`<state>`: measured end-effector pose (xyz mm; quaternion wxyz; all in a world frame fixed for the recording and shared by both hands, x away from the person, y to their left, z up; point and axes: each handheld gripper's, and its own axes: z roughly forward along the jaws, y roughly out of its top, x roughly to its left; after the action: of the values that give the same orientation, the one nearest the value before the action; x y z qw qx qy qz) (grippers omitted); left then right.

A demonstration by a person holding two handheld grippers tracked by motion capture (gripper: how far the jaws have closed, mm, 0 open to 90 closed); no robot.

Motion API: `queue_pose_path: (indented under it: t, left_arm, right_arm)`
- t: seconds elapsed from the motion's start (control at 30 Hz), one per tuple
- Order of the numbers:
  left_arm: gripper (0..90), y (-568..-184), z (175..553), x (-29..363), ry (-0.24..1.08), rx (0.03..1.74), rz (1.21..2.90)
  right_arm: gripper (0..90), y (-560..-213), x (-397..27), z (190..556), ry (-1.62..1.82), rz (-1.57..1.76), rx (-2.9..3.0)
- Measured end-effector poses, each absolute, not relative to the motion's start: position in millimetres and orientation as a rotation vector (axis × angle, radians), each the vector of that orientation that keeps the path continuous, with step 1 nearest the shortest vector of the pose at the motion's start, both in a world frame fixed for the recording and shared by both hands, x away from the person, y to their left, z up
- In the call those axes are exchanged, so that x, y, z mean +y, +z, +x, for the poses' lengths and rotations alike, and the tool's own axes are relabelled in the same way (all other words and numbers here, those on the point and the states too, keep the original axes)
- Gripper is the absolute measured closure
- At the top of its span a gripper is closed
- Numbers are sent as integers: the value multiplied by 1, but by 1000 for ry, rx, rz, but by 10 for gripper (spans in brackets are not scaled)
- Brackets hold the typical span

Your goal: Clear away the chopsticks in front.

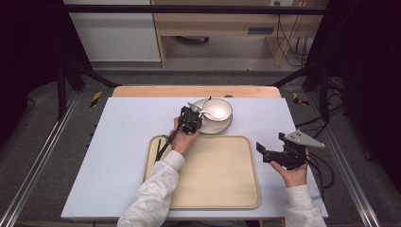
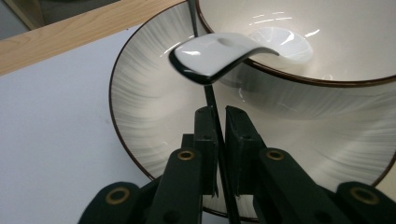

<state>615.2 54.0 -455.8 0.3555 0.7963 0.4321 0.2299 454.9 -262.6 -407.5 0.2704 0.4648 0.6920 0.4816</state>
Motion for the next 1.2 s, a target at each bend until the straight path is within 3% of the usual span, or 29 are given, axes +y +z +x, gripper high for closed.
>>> queue_pose_path:
  t: [0.53,1.2]
  left_arm:
    - [859,-446,607,78,610,1225,1987]
    - [860,-420,547,135,695,1307,1847]
  right_arm:
    - [45,-407,-263,454,1299,1251,1859]
    - [44,-405,-265,453,1298,1253,1846]
